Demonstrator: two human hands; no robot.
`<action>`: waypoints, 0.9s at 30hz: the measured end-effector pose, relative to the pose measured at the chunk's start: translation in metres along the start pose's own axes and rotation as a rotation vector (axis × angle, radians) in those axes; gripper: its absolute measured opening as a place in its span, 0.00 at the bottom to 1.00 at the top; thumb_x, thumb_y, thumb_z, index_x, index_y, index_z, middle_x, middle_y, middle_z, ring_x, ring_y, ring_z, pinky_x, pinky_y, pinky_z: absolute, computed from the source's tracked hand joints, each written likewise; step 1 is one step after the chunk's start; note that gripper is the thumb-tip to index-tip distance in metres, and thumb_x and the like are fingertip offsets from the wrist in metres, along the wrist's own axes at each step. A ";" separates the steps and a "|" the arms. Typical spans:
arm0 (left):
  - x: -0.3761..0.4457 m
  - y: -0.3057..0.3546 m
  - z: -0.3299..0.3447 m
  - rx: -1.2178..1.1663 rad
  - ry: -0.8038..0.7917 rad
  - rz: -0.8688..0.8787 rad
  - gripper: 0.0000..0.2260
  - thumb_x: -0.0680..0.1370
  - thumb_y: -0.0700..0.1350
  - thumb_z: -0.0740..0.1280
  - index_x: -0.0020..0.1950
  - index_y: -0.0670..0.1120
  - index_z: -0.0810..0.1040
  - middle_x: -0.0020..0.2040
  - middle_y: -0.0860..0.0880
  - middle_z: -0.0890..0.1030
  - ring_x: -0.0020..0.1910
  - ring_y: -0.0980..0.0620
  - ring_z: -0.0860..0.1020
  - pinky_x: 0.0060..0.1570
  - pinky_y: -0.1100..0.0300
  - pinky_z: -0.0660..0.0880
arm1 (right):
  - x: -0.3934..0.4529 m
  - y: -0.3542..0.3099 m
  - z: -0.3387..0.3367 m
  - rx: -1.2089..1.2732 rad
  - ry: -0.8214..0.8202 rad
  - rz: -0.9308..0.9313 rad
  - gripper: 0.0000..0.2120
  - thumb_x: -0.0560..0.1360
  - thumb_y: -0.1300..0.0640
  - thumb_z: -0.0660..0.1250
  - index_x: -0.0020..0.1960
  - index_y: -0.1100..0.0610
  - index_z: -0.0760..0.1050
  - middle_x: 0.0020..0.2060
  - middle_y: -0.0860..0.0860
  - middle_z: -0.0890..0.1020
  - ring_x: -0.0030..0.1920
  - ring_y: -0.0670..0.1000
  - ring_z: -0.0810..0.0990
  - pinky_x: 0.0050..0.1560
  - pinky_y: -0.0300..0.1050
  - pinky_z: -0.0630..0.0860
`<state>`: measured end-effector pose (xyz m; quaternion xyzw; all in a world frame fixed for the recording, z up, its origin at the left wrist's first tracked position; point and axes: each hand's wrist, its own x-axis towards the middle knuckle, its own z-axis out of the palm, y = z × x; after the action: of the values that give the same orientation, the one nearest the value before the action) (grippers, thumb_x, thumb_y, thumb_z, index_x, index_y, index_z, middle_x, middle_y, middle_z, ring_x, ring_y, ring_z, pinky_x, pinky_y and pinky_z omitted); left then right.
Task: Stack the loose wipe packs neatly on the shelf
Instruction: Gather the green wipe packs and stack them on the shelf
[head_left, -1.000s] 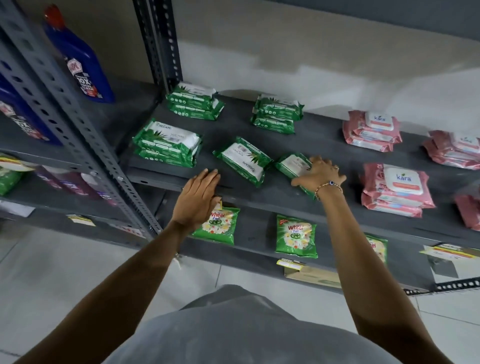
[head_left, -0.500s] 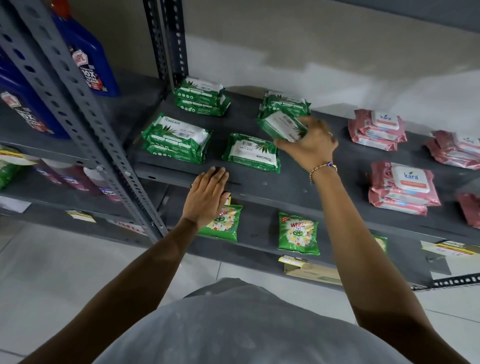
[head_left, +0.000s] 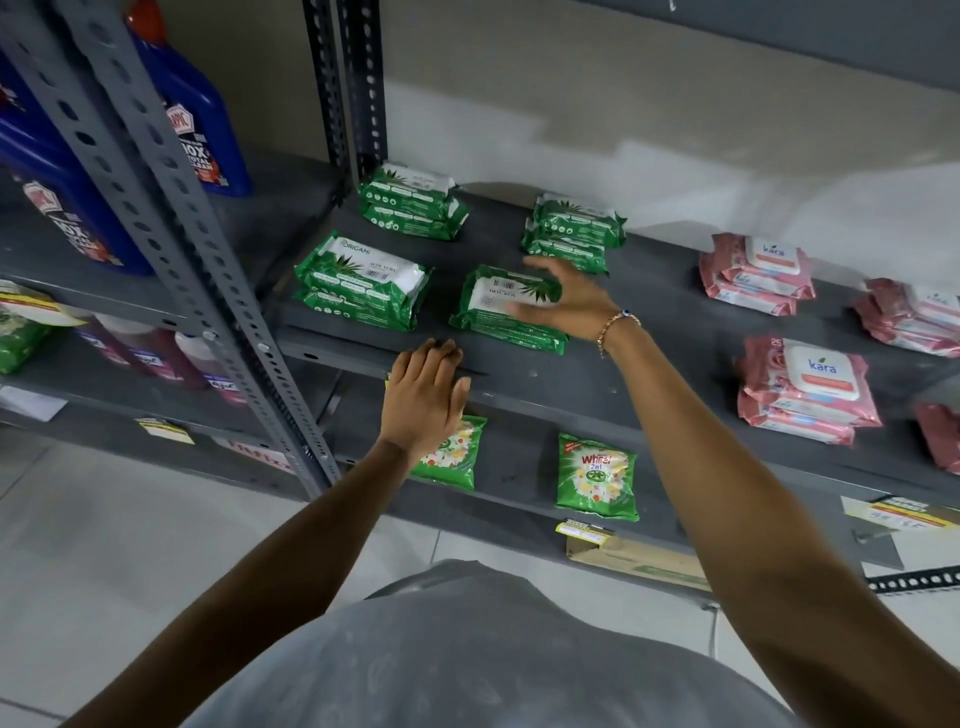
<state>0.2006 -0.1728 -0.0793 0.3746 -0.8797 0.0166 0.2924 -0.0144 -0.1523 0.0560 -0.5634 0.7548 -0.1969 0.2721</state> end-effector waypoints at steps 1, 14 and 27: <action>0.009 0.008 -0.006 -0.015 -0.003 -0.061 0.20 0.81 0.50 0.52 0.51 0.40 0.80 0.49 0.42 0.81 0.49 0.40 0.78 0.50 0.49 0.69 | 0.000 0.001 -0.005 0.116 0.015 0.033 0.35 0.70 0.36 0.66 0.73 0.45 0.60 0.75 0.48 0.63 0.73 0.51 0.61 0.73 0.54 0.56; 0.123 0.064 -0.025 -0.485 -0.614 -0.626 0.30 0.81 0.62 0.49 0.42 0.39 0.78 0.42 0.40 0.80 0.43 0.44 0.79 0.42 0.56 0.70 | -0.009 -0.001 -0.015 -0.125 -0.118 0.346 0.33 0.64 0.23 0.58 0.35 0.56 0.73 0.29 0.52 0.70 0.28 0.48 0.68 0.39 0.45 0.67; 0.107 0.042 -0.044 -0.307 -0.515 -0.556 0.35 0.80 0.64 0.50 0.63 0.32 0.71 0.61 0.34 0.76 0.61 0.37 0.74 0.58 0.49 0.70 | -0.017 0.019 -0.022 -0.032 0.326 0.317 0.21 0.76 0.46 0.58 0.31 0.59 0.73 0.28 0.54 0.76 0.36 0.56 0.79 0.47 0.46 0.79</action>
<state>0.1357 -0.2013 0.0215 0.5419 -0.7818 -0.2888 0.1083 -0.0386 -0.1307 0.0649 -0.4028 0.8710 -0.2279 0.1651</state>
